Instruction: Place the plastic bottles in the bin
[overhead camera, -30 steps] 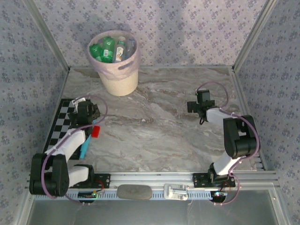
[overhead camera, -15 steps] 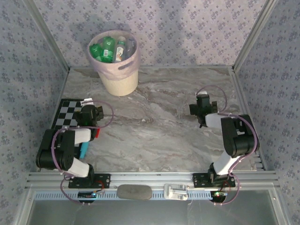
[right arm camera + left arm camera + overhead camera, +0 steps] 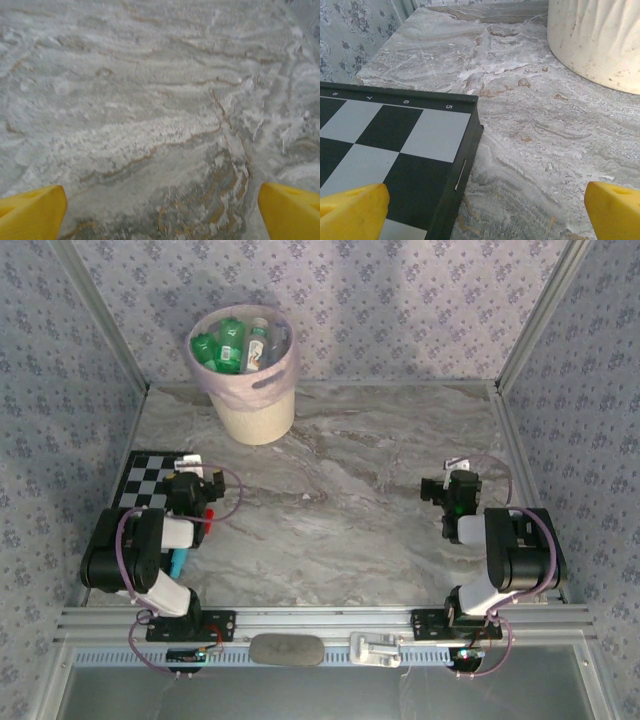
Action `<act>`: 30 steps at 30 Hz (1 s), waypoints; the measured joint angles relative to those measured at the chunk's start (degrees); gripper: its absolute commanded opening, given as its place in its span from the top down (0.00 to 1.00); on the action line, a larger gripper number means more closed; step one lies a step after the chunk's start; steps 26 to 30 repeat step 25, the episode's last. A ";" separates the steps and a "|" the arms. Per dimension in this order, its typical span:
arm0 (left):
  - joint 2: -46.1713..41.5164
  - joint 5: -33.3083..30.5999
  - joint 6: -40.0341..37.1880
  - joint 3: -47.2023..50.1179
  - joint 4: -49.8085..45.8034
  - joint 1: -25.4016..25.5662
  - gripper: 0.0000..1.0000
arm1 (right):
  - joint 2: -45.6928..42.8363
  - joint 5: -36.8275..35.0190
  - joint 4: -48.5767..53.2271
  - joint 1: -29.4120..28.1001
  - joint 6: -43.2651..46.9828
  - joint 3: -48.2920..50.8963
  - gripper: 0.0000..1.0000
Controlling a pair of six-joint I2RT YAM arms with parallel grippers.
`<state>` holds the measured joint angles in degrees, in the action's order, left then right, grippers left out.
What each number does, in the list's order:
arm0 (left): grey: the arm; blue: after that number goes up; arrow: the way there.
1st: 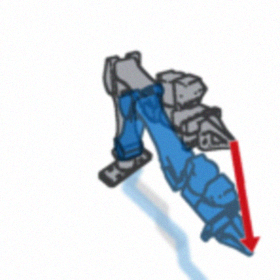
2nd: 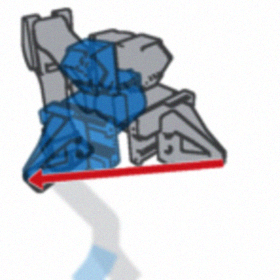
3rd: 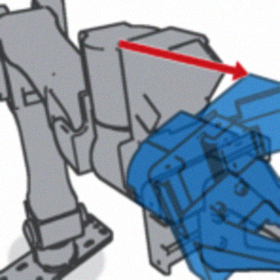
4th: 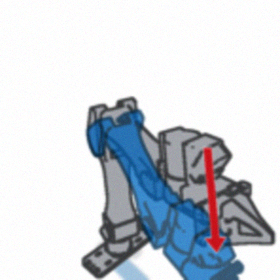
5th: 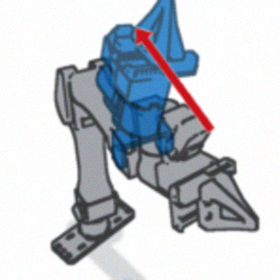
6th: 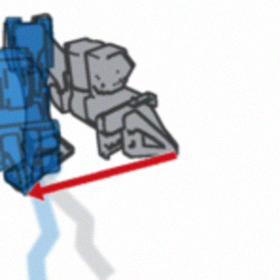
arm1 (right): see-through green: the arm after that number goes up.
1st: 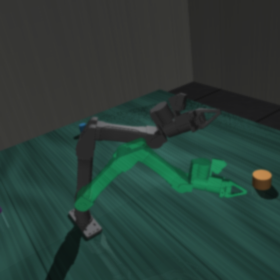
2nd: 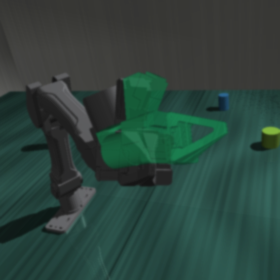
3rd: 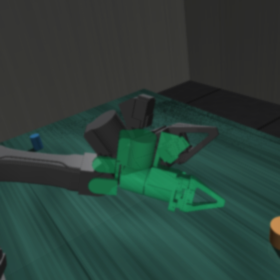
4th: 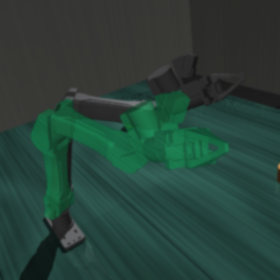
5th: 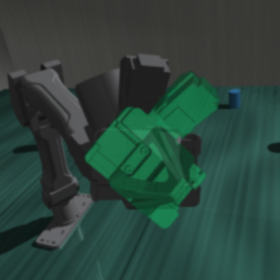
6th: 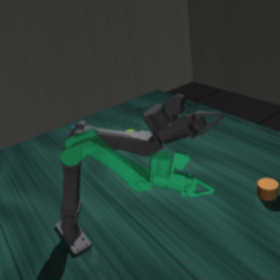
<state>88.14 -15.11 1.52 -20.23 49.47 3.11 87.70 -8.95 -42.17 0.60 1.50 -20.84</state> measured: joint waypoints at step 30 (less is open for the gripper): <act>0.00 1.88 0.02 -1.11 -1.33 -1.16 0.00 | -0.02 0.74 -4.66 -0.20 -0.46 -0.04 0.00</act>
